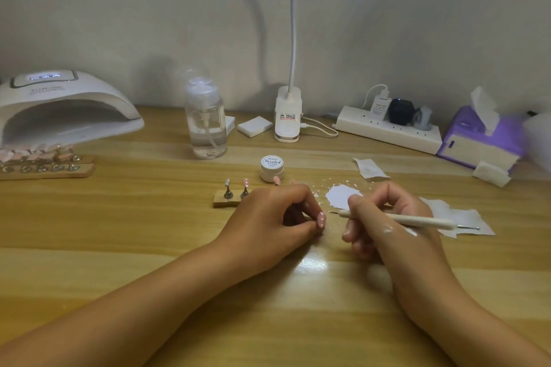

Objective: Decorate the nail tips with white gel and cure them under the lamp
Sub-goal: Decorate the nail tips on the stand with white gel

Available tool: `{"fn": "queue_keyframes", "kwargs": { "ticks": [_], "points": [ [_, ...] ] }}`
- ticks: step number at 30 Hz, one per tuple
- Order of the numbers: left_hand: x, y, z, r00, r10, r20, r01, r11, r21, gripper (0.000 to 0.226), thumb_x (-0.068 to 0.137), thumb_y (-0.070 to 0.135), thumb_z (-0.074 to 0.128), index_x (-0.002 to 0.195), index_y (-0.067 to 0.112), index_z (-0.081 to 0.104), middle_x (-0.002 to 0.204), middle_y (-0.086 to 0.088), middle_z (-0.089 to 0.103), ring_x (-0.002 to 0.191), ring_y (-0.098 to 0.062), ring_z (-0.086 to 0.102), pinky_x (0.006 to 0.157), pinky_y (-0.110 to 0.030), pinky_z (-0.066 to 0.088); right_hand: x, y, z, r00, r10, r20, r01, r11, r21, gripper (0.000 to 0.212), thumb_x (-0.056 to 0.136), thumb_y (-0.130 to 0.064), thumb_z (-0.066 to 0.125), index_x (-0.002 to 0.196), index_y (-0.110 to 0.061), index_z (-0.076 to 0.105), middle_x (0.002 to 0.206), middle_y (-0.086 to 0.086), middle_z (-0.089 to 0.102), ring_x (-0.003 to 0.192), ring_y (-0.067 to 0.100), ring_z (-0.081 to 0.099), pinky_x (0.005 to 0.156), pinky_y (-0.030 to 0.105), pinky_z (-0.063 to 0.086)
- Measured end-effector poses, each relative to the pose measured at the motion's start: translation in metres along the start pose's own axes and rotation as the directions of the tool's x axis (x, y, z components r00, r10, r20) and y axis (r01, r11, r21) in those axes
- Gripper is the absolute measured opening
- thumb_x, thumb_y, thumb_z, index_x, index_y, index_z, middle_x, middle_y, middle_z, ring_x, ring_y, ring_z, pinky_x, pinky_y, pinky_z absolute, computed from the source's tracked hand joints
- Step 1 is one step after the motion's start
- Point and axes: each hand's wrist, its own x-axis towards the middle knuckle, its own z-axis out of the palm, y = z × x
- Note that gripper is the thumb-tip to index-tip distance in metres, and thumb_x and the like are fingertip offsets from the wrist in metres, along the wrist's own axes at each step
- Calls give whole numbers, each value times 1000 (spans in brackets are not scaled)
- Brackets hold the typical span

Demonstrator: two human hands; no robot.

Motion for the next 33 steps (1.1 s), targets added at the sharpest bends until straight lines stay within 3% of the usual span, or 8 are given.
{"fn": "queue_keyframes", "kwargs": {
  "ticks": [6,9,14,27,33],
  "points": [
    [0,-1,1,1000,13,1,-13,1000,14,15,82,10,75,80,24,70,72,31,63,69,5,62,61,-8,38,0,1,1,999,-10,41,13,997,-74,17,62,-16,59,53,-19,44,45,14,58,38,12,48,41,18,38],
    [1,-1,1,1000,20,2,-20,1000,17,14,82,9,75,81,23,71,70,33,62,67,7,61,60,-7,37,1,4,1,999,-23,43,29,992,-124,17,62,-20,58,55,-19,43,46,14,58,41,12,49,46,22,38],
    [1,-2,1,1000,30,3,-30,999,21,15,82,8,75,80,23,70,66,35,60,63,10,59,59,-5,36,2,6,1,996,-33,77,43,990,-133,17,63,-20,58,54,-20,44,46,14,59,41,12,48,42,16,37],
    [1,-2,1,1000,27,-2,-27,999,41,20,82,11,76,78,29,67,70,33,60,68,4,61,61,-10,38,3,8,0,992,-54,112,73,982,-175,14,63,-20,57,57,-19,45,48,13,62,44,13,50,44,19,38],
    [1,-2,1,1000,20,-1,-20,999,36,20,82,13,76,78,30,67,70,31,61,68,3,62,62,-11,38,4,7,1,994,-59,86,68,992,-106,17,64,-16,57,55,-18,43,45,15,59,39,12,49,42,16,39]
  ]
}}
